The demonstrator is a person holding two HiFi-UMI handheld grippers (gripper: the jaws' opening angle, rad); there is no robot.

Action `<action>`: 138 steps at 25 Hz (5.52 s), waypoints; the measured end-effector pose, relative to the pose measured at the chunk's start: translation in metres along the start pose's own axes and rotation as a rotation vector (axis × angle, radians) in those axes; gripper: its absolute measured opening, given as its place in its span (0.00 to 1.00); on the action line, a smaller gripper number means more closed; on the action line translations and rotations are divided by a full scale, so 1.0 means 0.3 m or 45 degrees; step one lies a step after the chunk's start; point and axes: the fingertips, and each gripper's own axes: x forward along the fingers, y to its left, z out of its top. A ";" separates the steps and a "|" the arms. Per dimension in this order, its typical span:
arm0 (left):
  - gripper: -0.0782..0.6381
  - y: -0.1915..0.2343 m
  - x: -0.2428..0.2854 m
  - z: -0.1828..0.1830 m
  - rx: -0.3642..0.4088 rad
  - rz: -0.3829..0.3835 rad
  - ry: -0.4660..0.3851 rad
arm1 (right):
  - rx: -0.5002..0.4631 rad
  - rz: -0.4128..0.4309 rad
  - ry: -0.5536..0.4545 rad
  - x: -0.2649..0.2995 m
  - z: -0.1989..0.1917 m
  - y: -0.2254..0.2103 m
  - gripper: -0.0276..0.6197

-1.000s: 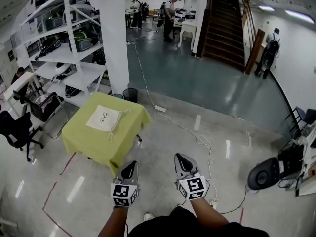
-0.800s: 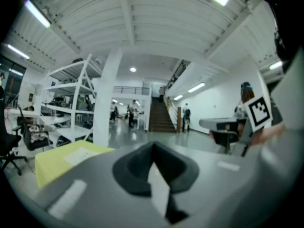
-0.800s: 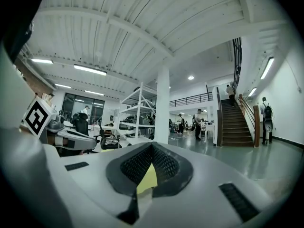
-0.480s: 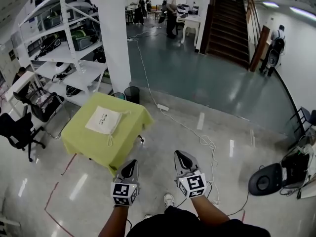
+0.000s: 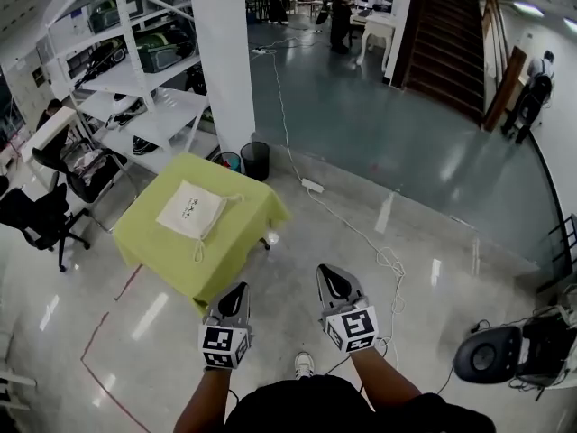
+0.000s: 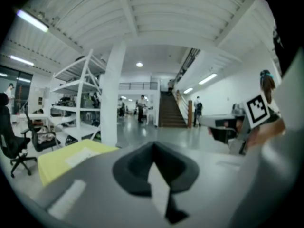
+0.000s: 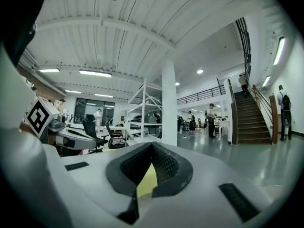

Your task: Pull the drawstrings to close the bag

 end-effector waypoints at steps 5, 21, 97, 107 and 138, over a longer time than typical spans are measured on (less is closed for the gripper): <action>0.12 0.021 0.085 0.001 -0.004 0.086 0.036 | 0.006 0.092 0.000 0.098 -0.024 -0.076 0.04; 0.12 0.219 0.182 -0.051 -0.076 0.313 0.111 | 0.045 0.318 0.048 0.407 -0.089 -0.069 0.04; 0.12 1.168 0.602 -0.797 -0.571 0.968 0.729 | -0.568 1.199 0.654 1.846 -0.852 0.162 0.04; 0.36 1.195 0.598 -0.921 -0.413 0.778 0.811 | -0.684 1.174 0.715 1.875 -0.930 0.170 0.05; 0.34 1.197 0.678 -1.061 -0.376 0.493 1.030 | -0.980 1.389 0.865 1.942 -1.101 0.218 0.11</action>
